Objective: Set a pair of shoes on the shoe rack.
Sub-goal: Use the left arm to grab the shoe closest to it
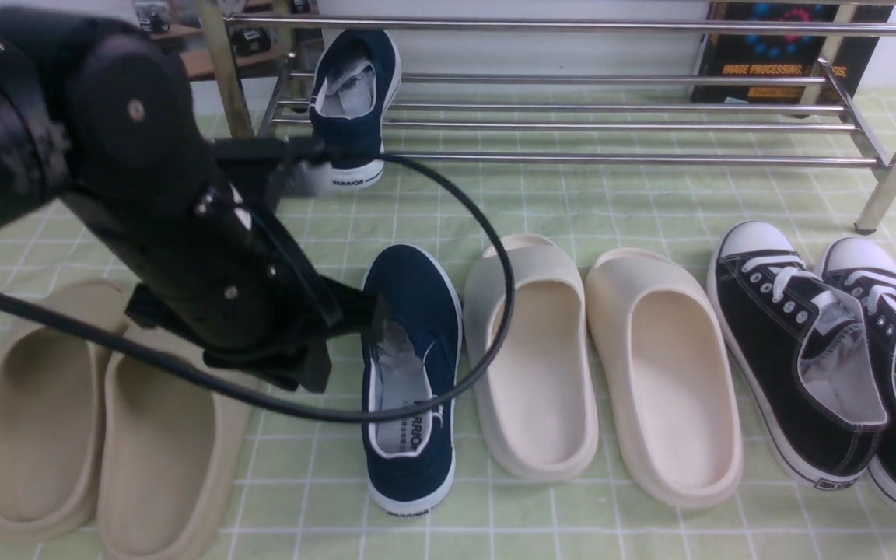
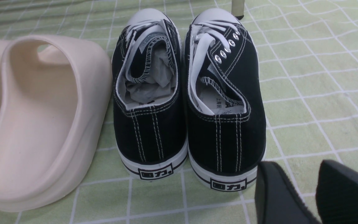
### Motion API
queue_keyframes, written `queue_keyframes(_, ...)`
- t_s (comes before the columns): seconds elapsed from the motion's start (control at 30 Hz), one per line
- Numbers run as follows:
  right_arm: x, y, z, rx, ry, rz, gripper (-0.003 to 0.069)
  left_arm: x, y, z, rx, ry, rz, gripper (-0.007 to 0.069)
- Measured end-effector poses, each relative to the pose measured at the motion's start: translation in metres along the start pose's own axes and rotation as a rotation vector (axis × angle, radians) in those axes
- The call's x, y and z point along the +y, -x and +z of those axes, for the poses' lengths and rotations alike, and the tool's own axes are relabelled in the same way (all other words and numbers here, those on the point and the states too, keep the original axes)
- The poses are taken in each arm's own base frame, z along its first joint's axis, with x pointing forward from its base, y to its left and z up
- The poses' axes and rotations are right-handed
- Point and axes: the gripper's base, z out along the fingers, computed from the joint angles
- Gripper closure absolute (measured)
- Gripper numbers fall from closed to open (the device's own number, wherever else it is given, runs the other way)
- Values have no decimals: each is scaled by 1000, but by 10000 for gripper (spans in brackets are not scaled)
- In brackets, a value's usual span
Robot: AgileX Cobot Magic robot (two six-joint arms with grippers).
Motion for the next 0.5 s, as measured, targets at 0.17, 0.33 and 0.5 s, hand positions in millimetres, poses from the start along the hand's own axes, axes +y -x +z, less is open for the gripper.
queue_keyframes(0.17,0,0,0,0,0,0,419,0,9,37,48,-4,-9,415)
queue_keyframes(0.33,0,0,0,0,0,0,419,-2,15,60,63,-35,-50,282)
queue_keyframes(0.5,0,0,0,0,0,0,419,-1,18,83,92,-30,-69,206)
